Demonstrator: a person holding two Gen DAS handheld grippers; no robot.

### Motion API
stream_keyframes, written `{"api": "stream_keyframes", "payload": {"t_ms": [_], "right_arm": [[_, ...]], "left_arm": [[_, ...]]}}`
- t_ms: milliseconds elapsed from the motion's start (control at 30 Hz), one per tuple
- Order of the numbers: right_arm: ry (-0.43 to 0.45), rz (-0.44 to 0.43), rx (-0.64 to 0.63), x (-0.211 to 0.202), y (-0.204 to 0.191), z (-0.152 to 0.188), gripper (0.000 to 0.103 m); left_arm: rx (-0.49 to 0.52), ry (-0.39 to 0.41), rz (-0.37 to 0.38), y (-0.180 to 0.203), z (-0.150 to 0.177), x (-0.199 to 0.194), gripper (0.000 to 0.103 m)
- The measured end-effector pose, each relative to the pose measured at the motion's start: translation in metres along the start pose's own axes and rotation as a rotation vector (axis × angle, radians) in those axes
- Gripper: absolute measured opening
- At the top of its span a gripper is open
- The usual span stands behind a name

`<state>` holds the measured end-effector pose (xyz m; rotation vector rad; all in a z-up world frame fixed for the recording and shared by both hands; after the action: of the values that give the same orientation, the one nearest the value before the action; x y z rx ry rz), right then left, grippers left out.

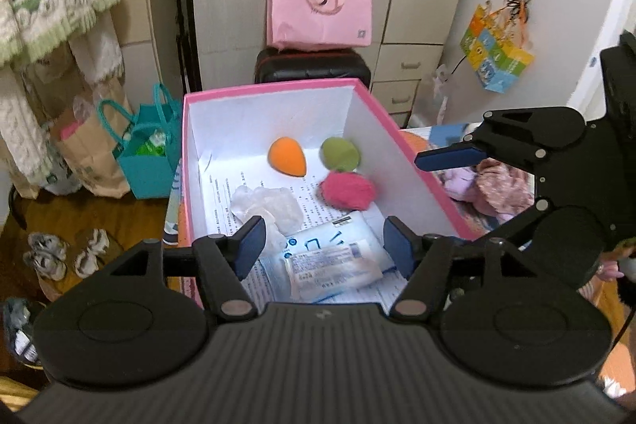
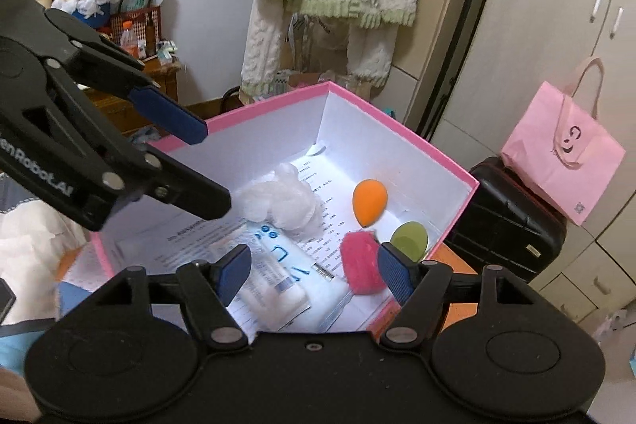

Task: Organize soft objects
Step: 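Open the left gripper to drop the puff while the right gripper drops the strawberry, then withdraw both tools from the box toward the plush doll on the table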

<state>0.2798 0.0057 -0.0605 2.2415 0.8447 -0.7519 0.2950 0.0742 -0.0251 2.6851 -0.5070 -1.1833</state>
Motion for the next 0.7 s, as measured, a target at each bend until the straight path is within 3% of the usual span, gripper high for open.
{"api": "stream_keyframes", "payload": {"t_ms": [367, 533, 700], "right_arm": [[0.040, 0.014, 0.056, -0.066, -0.011, 0.008, 0.077], [0.042, -0.001, 0.102, -0.094, -0.013, 0.027, 0.077], [0.047, 0.039, 0.126, -0.124, -0.010, 0.054, 0.077]], "left_arm": [[0.104, 0.037, 0.070, 0.046, 0.026, -0.066, 0.071], [0.154, 0.063, 0.066, 0.063, 0.039, -0.086, 0.072], [0.183, 0.066, 0.074, 0.078, 0.052, -0.096, 0.072]]}}
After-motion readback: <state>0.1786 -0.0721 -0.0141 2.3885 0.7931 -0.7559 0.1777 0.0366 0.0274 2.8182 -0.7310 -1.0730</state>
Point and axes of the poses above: each gripper's, at about its wrist camera, not at the fingertips, and x roughly the way its jaws point, y to its right, z to its underside, the point moved 10 cm from there along x, roughly the way its jaws point, and after that the axes turned 15 degrees about -x, right-handed, at the moved point
